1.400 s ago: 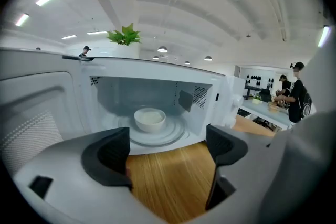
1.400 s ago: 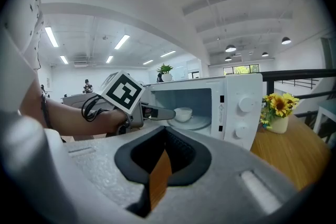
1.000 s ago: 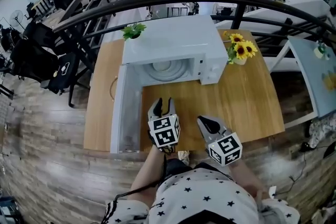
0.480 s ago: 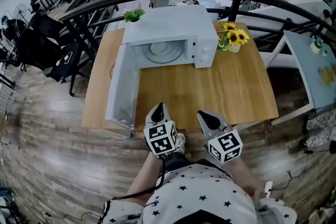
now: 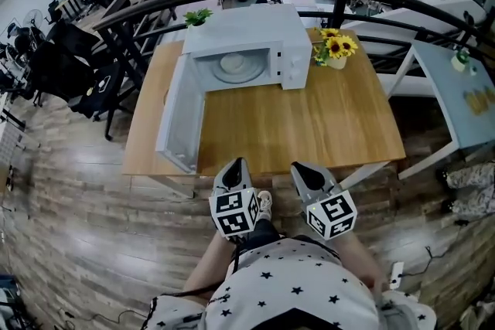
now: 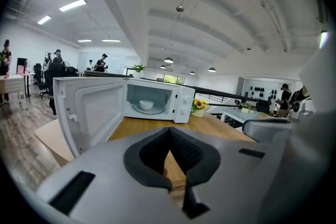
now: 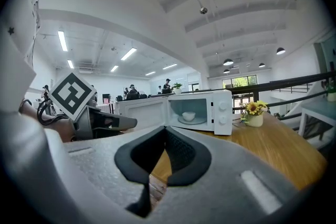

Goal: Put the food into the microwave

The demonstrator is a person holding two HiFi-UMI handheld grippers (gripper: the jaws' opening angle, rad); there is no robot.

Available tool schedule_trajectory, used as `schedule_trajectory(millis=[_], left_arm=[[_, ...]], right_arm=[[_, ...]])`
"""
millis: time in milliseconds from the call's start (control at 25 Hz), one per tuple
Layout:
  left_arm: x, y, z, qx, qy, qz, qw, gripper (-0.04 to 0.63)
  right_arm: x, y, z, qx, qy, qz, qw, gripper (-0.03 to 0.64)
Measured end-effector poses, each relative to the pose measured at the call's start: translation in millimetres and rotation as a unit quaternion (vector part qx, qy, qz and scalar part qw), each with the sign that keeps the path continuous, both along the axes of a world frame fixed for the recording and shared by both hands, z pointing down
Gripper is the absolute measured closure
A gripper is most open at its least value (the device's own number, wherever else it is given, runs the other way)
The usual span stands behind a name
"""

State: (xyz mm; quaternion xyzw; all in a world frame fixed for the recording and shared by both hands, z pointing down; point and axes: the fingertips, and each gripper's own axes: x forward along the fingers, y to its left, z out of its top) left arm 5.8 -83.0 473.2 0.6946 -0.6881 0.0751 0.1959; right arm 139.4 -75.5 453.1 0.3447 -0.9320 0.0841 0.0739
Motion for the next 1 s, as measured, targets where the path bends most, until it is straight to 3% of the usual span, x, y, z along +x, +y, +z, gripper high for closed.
schedule_trajectory(millis=[360,1000], left_arm=[[11.3,38.0,0.4,0.007,0.007,0.018,0.9998,0.591],[22.7,50.8,-1.0,0.014,-0.003,0.018,0.9997,0.592]], right_arm=[[7.7,38.7,6.2,0.001,0.002,0.008,1.0,0.611],[18.8,46.3,10.1,0.002,-0.003,0.014,1.0,0.612]])
